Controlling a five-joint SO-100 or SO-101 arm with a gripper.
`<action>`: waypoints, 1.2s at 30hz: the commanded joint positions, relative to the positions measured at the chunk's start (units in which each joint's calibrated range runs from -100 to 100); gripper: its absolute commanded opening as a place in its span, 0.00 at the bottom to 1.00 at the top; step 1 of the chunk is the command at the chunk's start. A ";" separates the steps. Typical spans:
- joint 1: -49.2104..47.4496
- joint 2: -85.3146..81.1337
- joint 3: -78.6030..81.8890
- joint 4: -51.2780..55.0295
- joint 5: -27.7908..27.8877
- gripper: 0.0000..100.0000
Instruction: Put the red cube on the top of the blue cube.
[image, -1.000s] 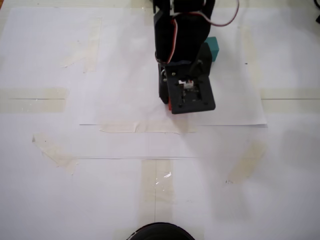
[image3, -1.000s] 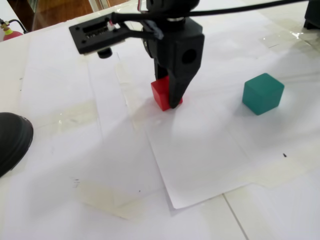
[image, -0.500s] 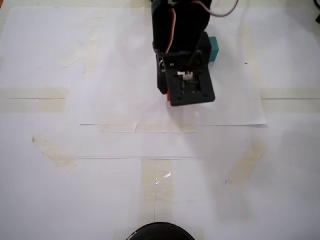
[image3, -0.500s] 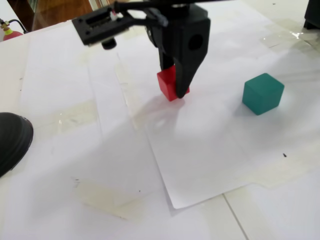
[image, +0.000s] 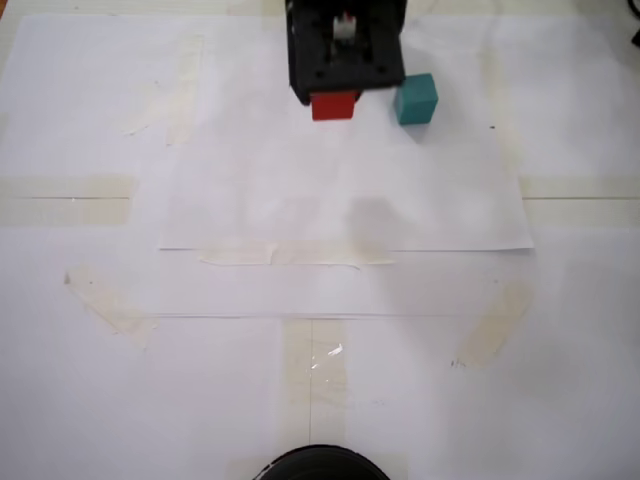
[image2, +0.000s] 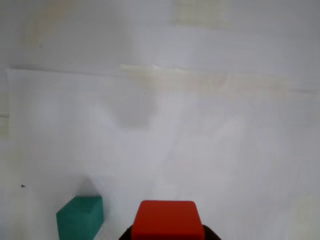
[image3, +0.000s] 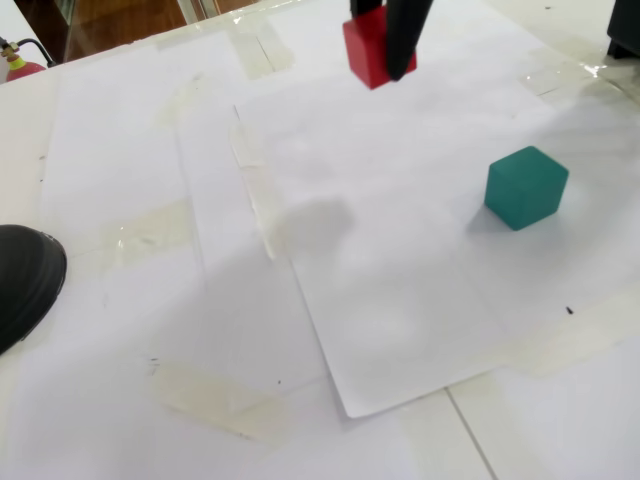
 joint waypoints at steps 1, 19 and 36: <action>0.81 -12.54 -2.26 8.92 0.00 0.10; -12.74 -24.99 10.81 12.02 -7.62 0.10; -20.92 -22.84 12.99 7.54 -10.79 0.10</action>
